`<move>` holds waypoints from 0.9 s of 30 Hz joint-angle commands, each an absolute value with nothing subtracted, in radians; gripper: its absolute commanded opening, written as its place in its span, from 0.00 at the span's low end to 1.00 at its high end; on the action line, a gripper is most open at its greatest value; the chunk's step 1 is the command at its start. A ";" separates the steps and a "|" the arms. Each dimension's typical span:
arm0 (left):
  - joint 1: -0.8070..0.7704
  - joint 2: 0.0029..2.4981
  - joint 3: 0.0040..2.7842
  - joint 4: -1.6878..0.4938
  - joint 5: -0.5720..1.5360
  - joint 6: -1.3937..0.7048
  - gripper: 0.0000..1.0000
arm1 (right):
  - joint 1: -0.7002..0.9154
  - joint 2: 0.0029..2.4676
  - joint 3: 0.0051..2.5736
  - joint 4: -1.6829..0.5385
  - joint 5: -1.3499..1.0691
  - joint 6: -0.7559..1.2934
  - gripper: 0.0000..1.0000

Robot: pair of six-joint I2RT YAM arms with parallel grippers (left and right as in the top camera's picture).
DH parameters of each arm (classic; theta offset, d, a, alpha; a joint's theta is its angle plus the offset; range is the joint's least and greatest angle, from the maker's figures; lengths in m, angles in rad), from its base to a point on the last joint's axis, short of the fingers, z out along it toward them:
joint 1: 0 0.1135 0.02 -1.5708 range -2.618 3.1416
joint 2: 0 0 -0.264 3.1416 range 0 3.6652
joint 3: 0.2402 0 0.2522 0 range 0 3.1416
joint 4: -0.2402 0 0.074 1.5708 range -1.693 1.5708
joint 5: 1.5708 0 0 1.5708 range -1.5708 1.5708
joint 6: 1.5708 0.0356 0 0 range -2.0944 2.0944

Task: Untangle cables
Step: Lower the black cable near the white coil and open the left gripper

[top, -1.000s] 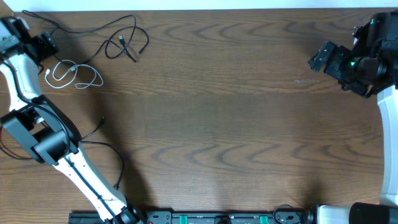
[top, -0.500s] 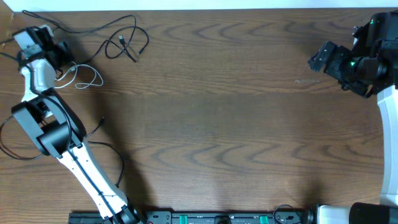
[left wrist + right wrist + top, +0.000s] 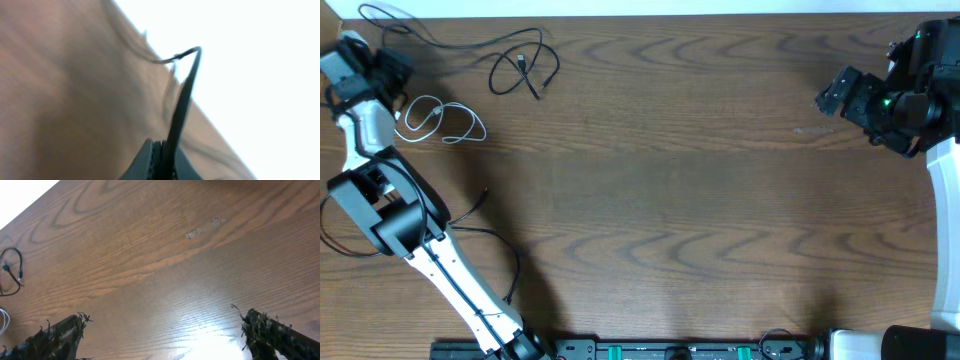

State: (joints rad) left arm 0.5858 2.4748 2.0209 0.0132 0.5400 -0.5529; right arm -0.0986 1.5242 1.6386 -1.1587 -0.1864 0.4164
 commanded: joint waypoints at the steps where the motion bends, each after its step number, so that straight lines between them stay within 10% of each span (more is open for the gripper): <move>1: 0.587 2.471 2.048 0.119 0.690 -0.959 0.07 | -0.103 1.525 1.640 -1.160 -0.183 0.406 0.99; 11: 0.577 2.471 2.048 0.424 0.593 -1.161 0.16 | -0.103 1.525 1.640 -1.160 -0.183 0.406 0.99; 17: 0.564 2.471 2.048 0.132 0.586 -0.679 0.95 | -0.103 1.525 1.640 -1.160 -0.183 0.406 0.99; 27: 0.604 2.426 2.048 -0.043 0.586 -0.528 0.96 | -0.103 1.525 1.640 -1.160 -0.183 0.406 0.99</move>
